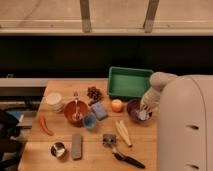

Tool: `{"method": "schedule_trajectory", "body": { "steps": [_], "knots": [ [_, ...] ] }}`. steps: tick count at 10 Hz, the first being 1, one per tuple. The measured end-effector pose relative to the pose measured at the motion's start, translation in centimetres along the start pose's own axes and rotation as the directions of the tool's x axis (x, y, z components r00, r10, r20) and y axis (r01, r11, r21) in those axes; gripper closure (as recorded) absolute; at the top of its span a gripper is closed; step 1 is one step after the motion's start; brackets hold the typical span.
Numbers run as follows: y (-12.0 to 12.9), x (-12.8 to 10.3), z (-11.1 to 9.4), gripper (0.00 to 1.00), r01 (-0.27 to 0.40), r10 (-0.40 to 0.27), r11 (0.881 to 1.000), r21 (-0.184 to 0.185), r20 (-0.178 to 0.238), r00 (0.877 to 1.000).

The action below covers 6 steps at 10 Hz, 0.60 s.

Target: Wipe purple bowl with towel

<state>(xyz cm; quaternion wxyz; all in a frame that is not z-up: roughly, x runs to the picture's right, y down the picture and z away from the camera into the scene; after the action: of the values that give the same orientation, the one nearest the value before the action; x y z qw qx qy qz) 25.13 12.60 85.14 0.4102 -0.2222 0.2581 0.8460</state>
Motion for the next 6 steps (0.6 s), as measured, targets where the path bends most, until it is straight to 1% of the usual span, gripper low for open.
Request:
{"method": "schedule_trajectory", "body": {
  "steps": [2,4,5,6],
  "knots": [
    [1.0,-0.5,-0.7,1.00,0.011,-0.011,1.000,0.004,0.018,1.000],
    [3.1,0.0,-1.6,1.00,0.051,-0.050,0.999,-0.020,0.037,0.998],
    [4.0,0.5,-1.9,1.00,0.080,-0.079,0.996,-0.032,0.044,0.996],
    [4.4,1.6,-2.1,1.00,0.105,-0.102,0.993,-0.049,0.047,0.994]
  ]
}}
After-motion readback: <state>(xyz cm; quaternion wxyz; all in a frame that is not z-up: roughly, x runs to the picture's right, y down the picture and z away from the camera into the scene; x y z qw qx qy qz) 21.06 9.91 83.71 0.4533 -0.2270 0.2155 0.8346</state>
